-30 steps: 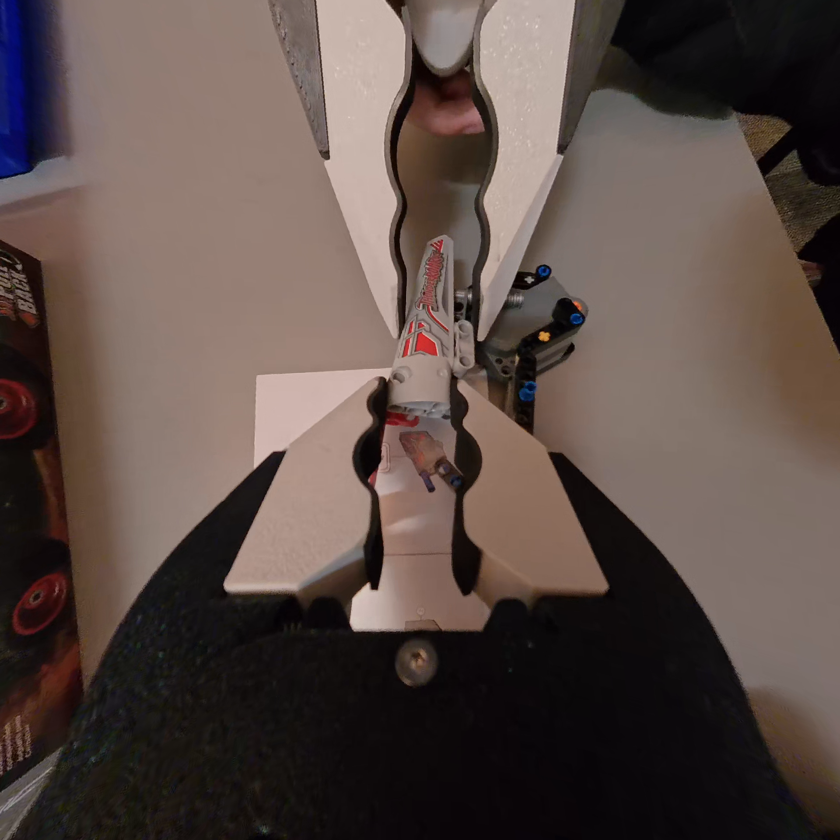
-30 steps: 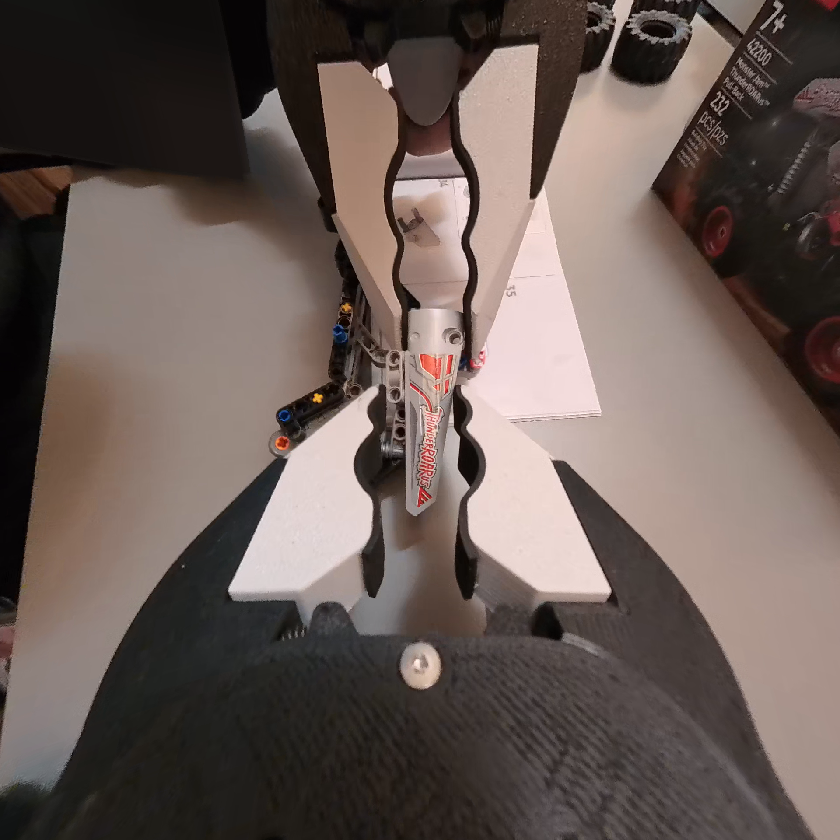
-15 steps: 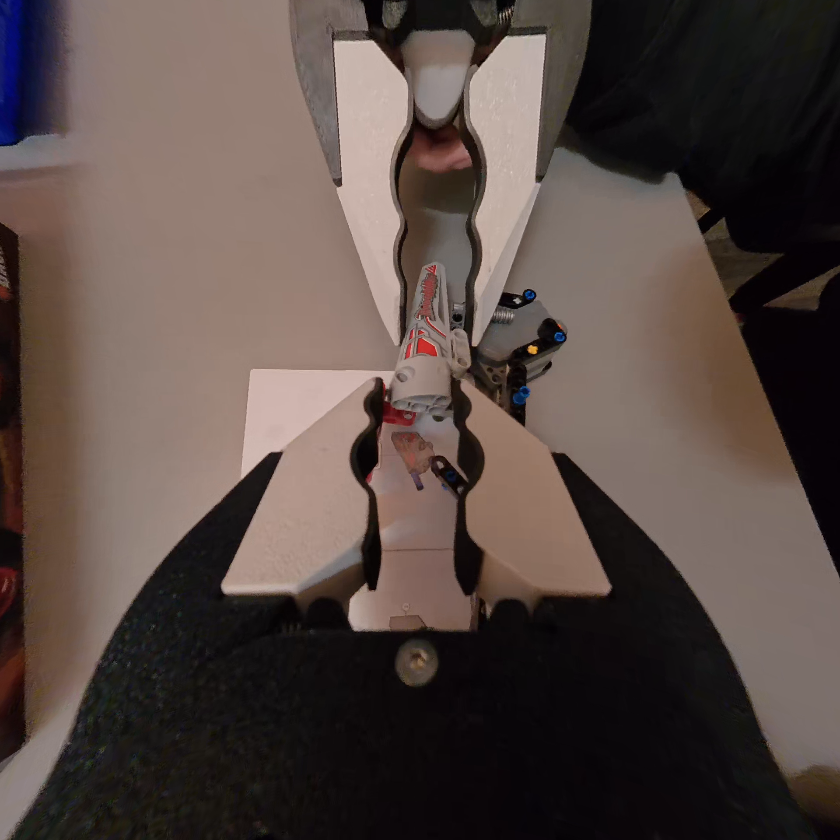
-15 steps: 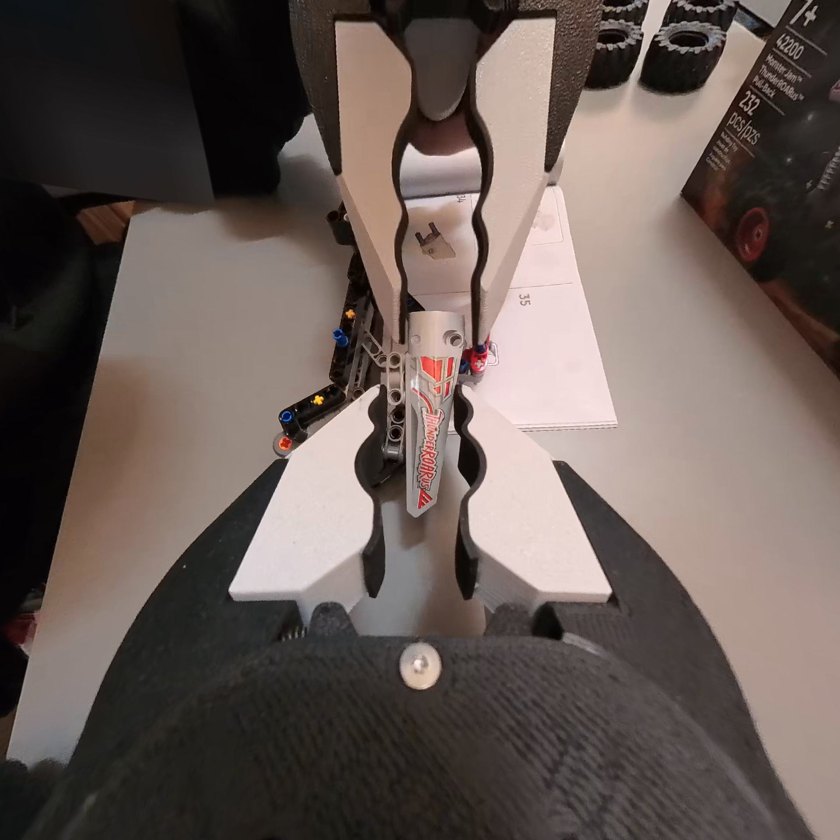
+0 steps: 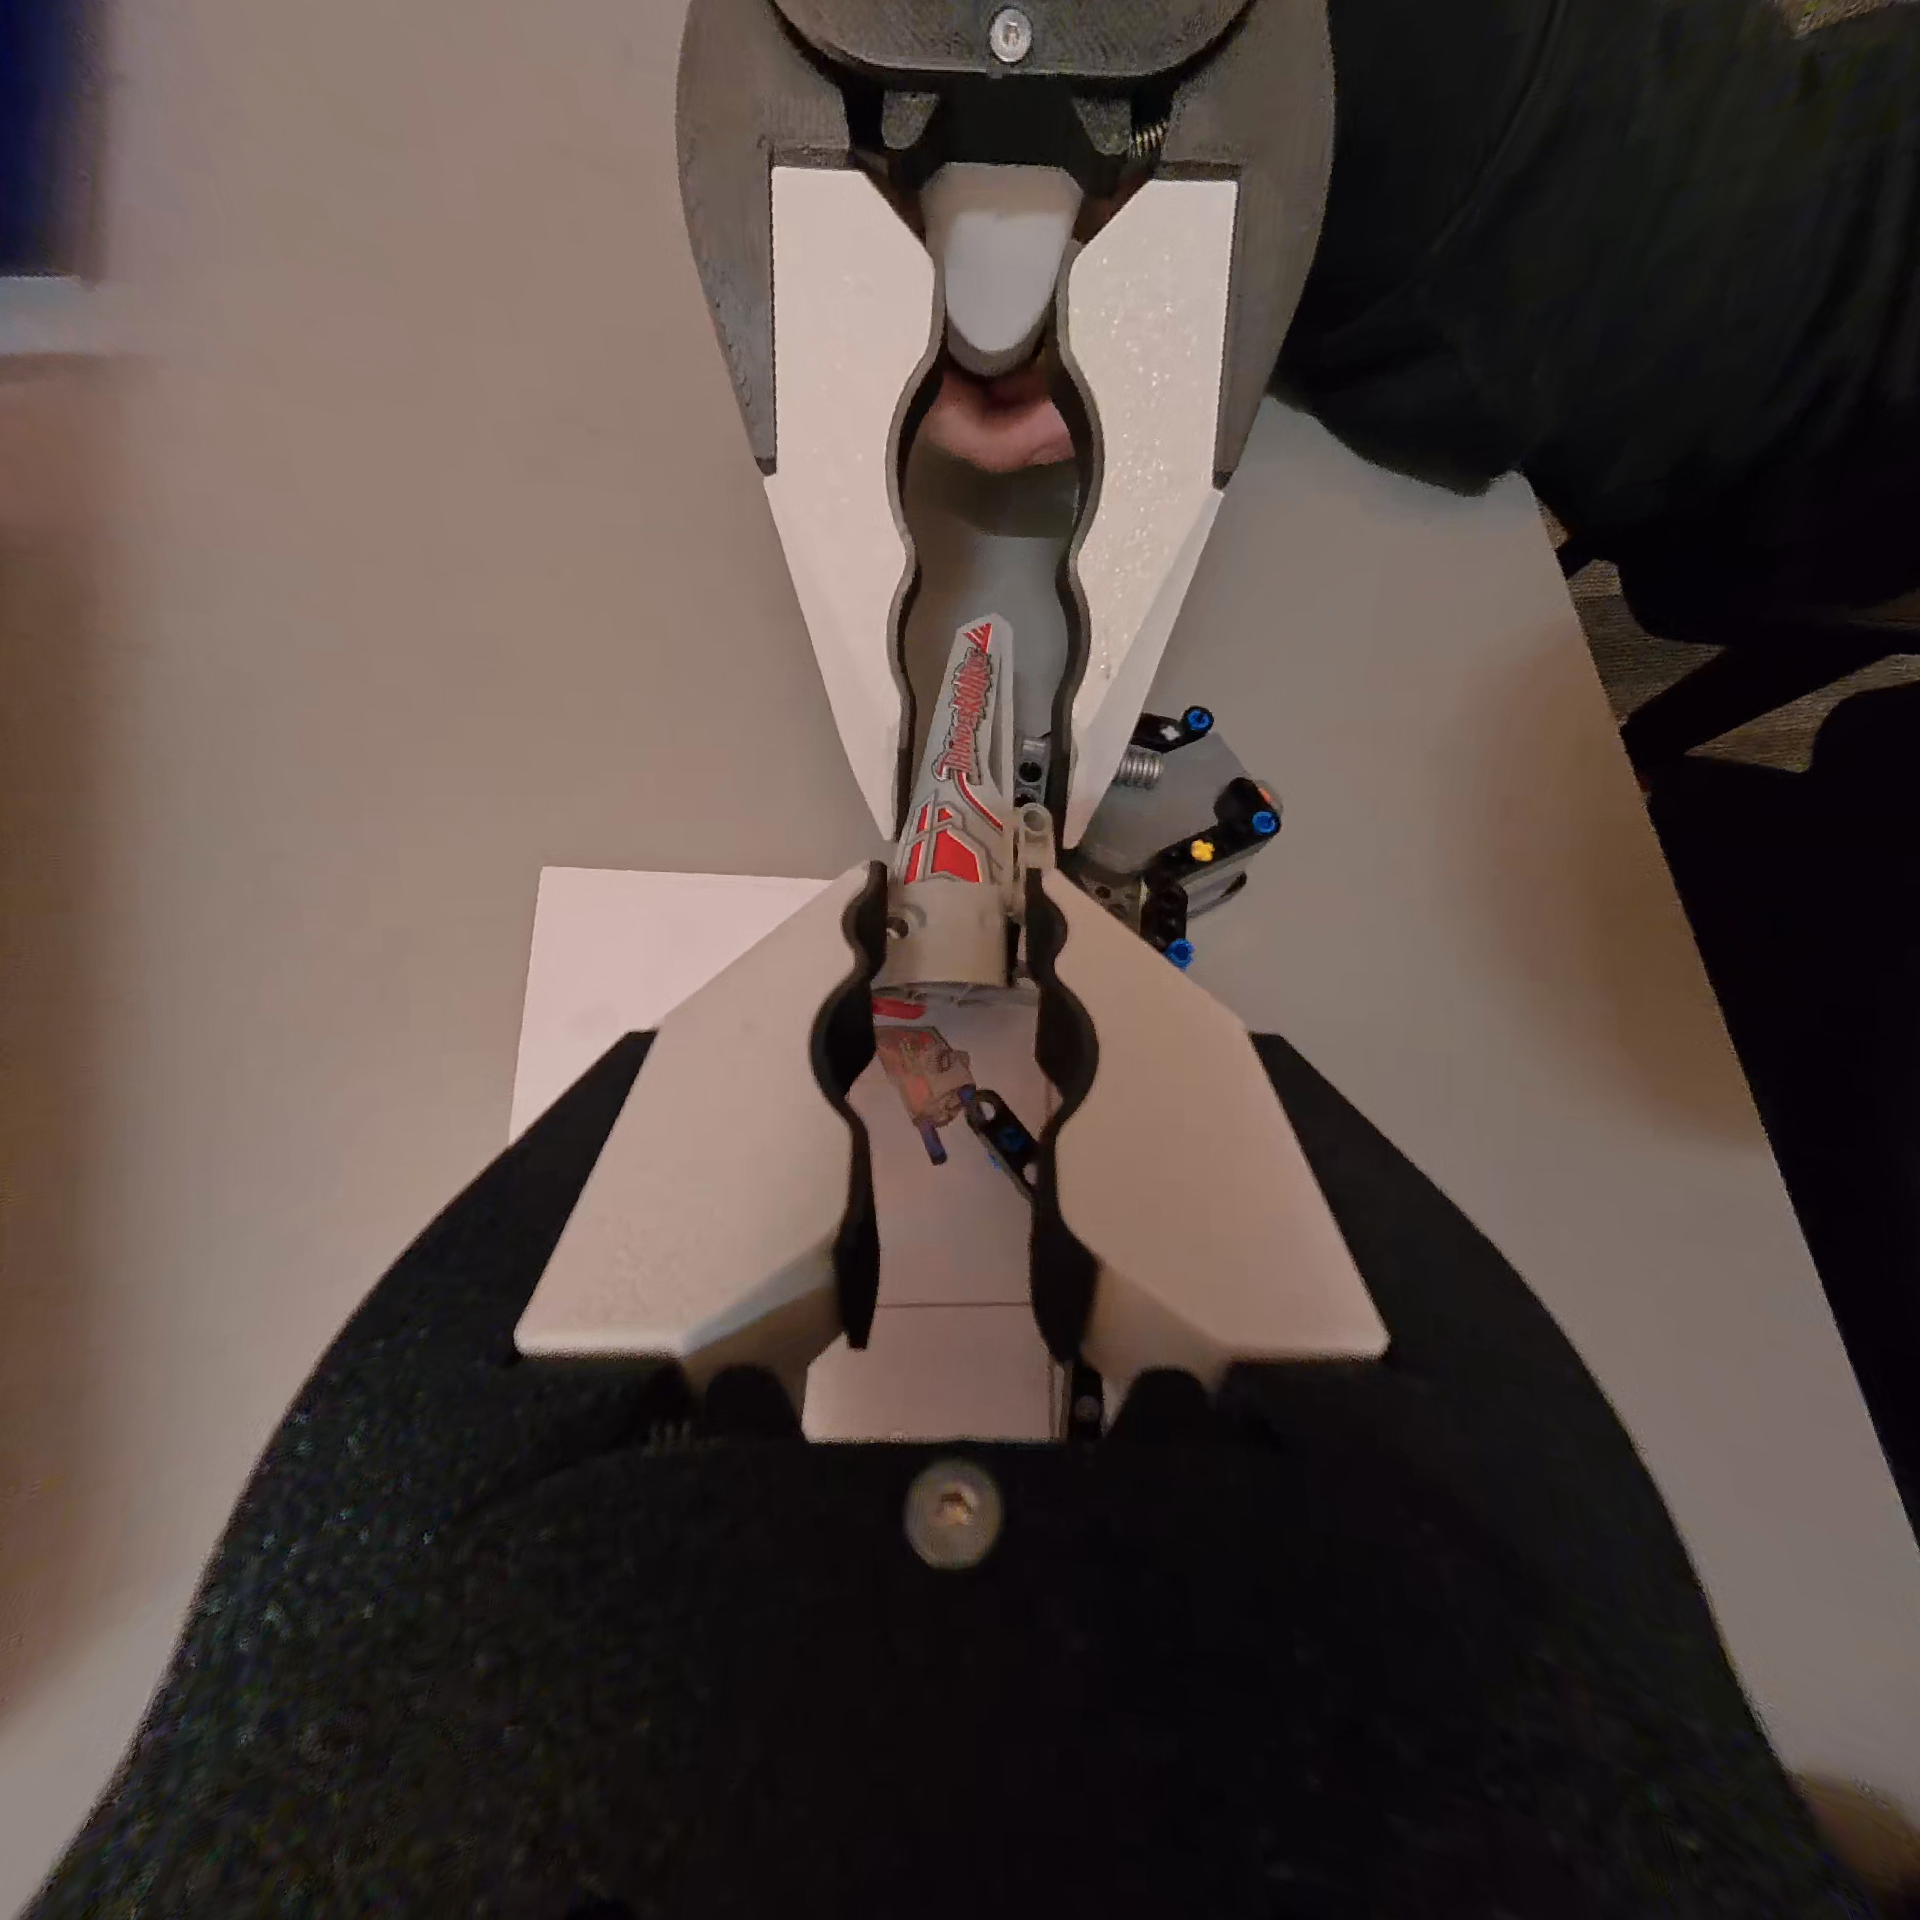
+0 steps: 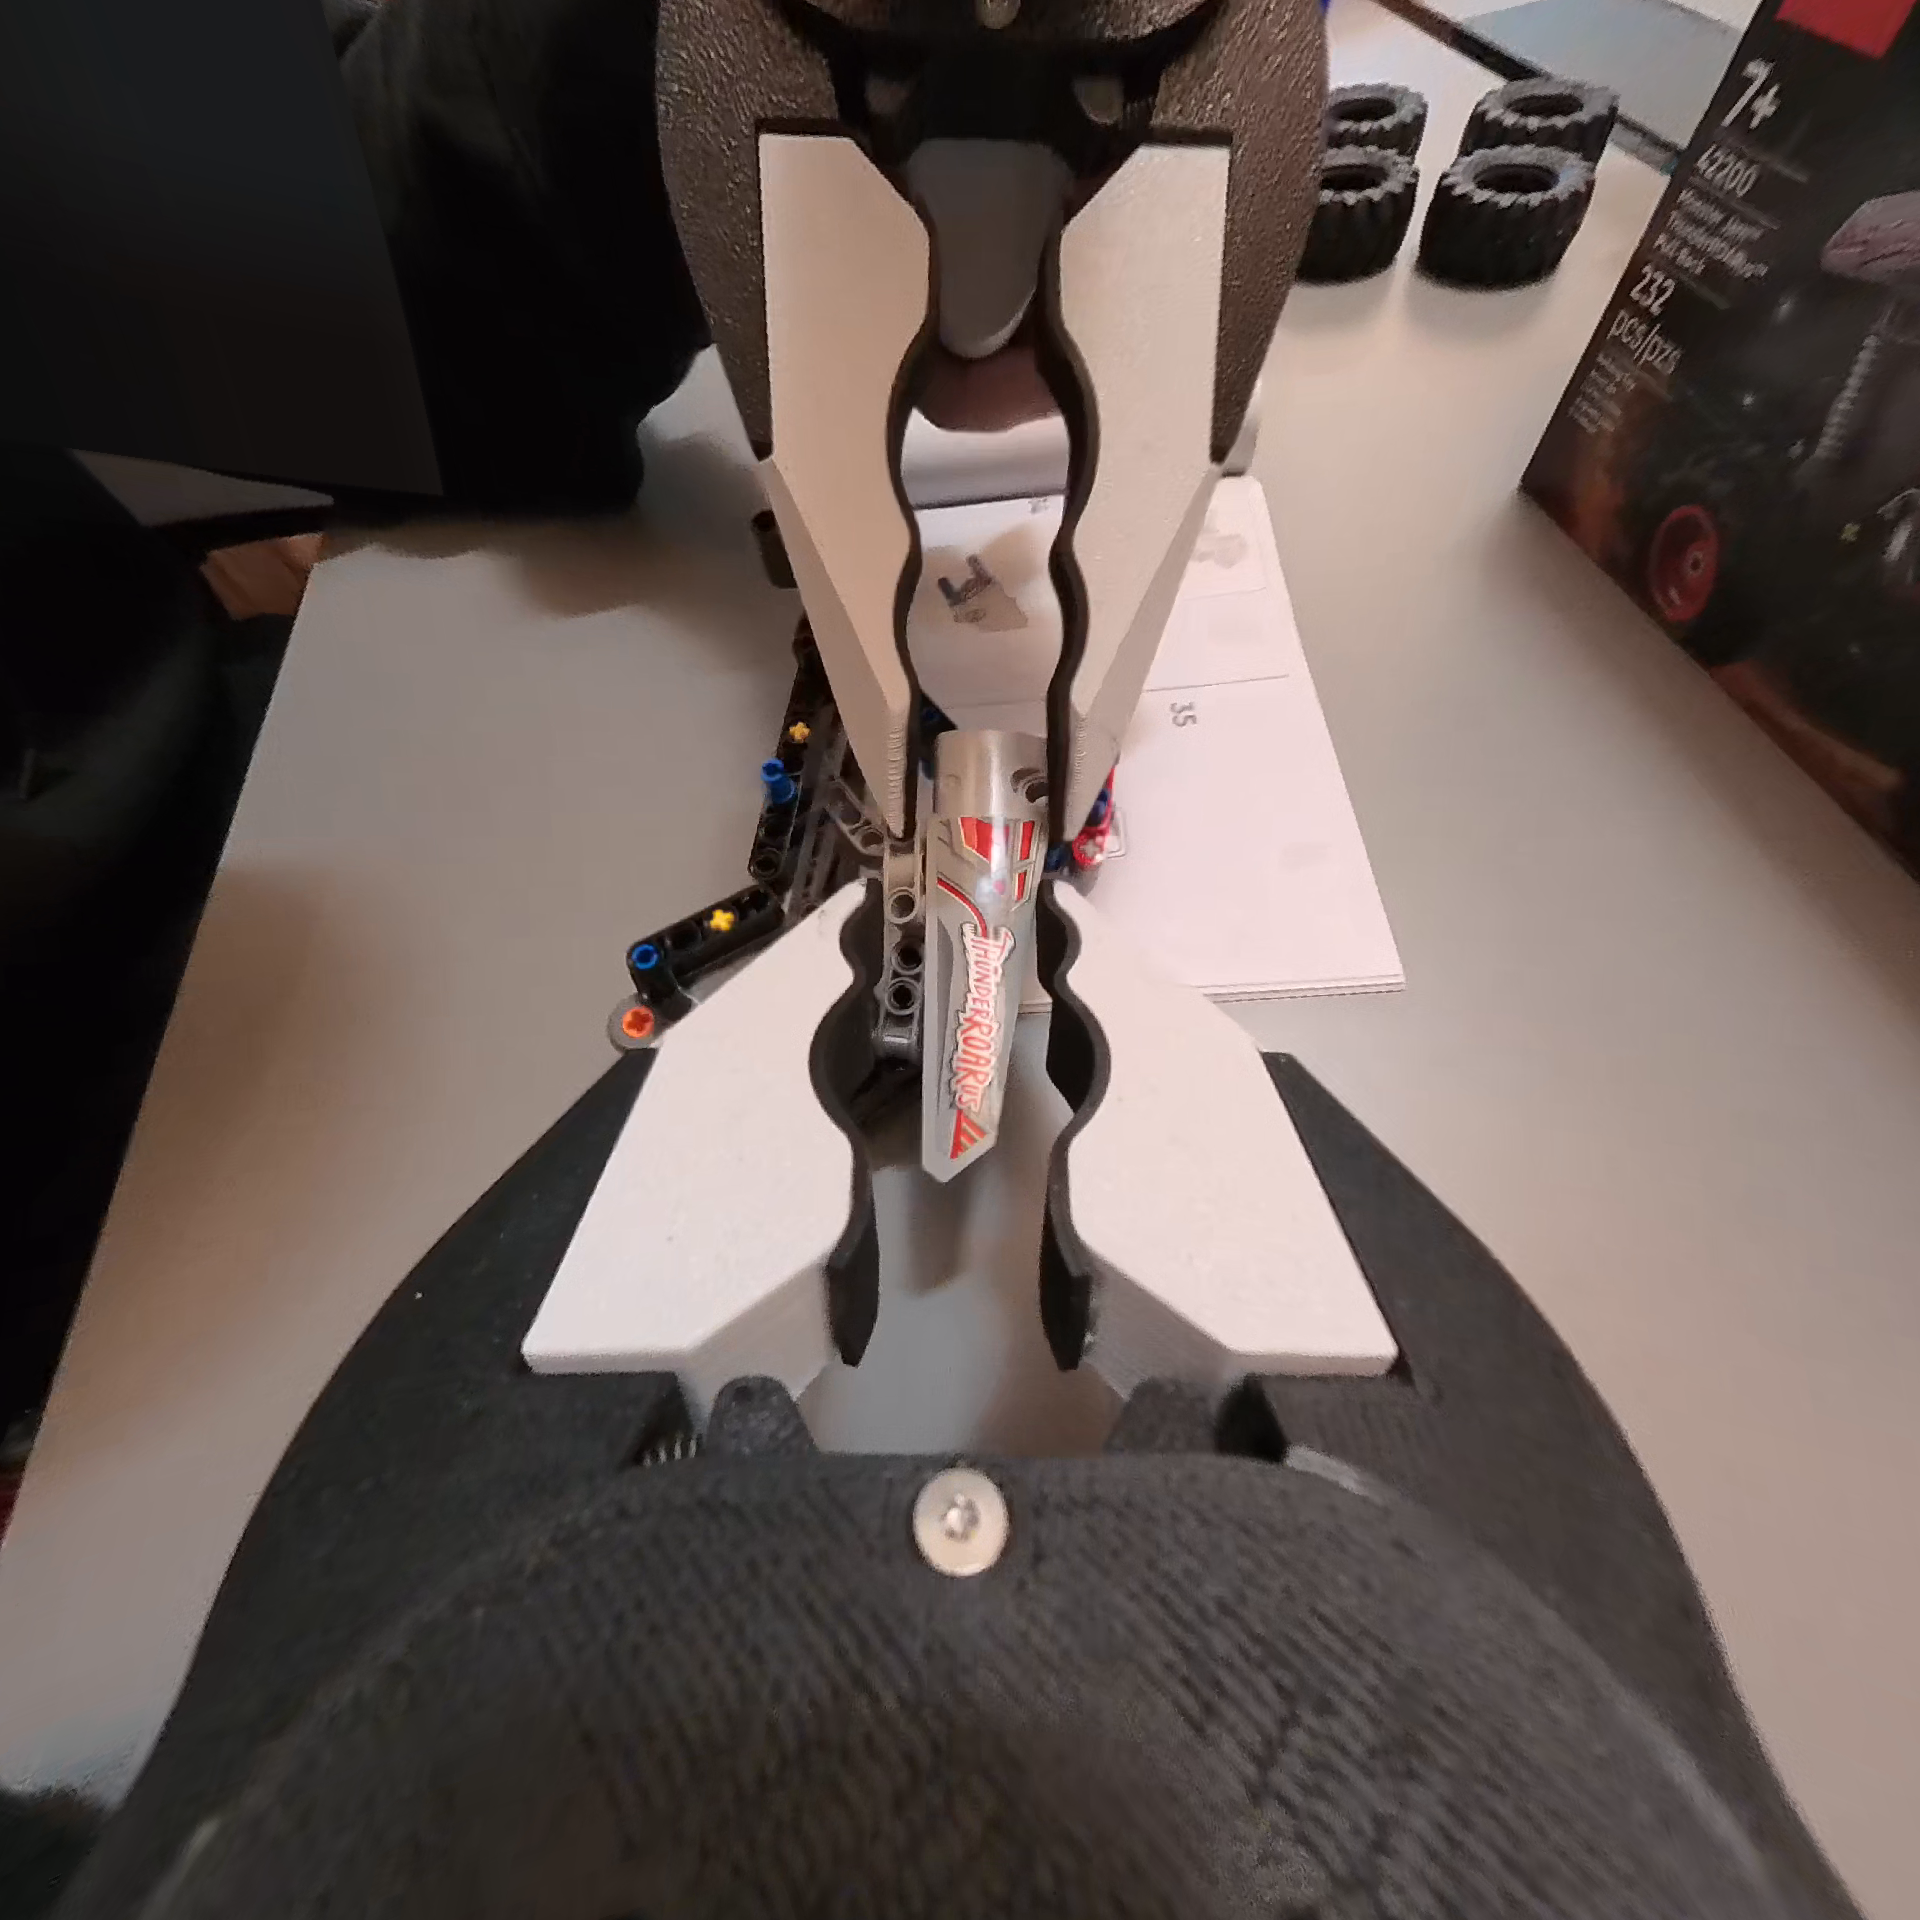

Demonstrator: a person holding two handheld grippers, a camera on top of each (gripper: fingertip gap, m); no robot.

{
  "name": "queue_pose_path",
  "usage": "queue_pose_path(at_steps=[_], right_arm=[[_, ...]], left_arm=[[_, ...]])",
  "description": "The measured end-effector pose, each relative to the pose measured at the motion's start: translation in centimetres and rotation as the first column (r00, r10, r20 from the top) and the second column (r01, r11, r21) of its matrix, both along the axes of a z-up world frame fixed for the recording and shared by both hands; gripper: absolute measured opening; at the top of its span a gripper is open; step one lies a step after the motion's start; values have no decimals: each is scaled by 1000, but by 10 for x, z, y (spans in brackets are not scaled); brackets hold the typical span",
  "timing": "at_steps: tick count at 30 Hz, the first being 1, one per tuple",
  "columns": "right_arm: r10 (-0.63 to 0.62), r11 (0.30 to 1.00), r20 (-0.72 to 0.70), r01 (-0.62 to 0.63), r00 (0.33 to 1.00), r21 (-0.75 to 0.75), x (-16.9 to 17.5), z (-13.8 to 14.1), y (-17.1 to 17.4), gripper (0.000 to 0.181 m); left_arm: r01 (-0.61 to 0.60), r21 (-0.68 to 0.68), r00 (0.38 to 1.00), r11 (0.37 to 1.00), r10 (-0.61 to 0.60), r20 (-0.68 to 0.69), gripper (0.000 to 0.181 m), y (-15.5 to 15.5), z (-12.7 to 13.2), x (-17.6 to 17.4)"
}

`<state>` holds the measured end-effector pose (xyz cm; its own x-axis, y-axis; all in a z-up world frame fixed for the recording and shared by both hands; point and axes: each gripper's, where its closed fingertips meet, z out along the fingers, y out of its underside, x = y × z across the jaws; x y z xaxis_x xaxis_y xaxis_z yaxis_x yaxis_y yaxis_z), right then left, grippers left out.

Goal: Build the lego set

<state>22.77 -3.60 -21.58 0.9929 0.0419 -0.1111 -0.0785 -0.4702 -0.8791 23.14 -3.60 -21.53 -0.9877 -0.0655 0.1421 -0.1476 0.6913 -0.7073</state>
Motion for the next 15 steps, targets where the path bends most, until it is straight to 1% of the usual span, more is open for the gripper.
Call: queue_pose_path(at_steps=[7,11,15], right_arm=[[-23,1000,112,21,993,15,3,2,0,26],[-39,999,95,38,995,5,4,1,-1,26],[-56,998,52,54,997,27,5,0,-1,26]], left_arm=[[-10,-6,1000,1000,10,-23,23,1,-1,3],[-7,-9,1000,1000,7,-17,23,0,-1,4],[5,-26,1000,1000,-5,-7,23,0,0,4]])
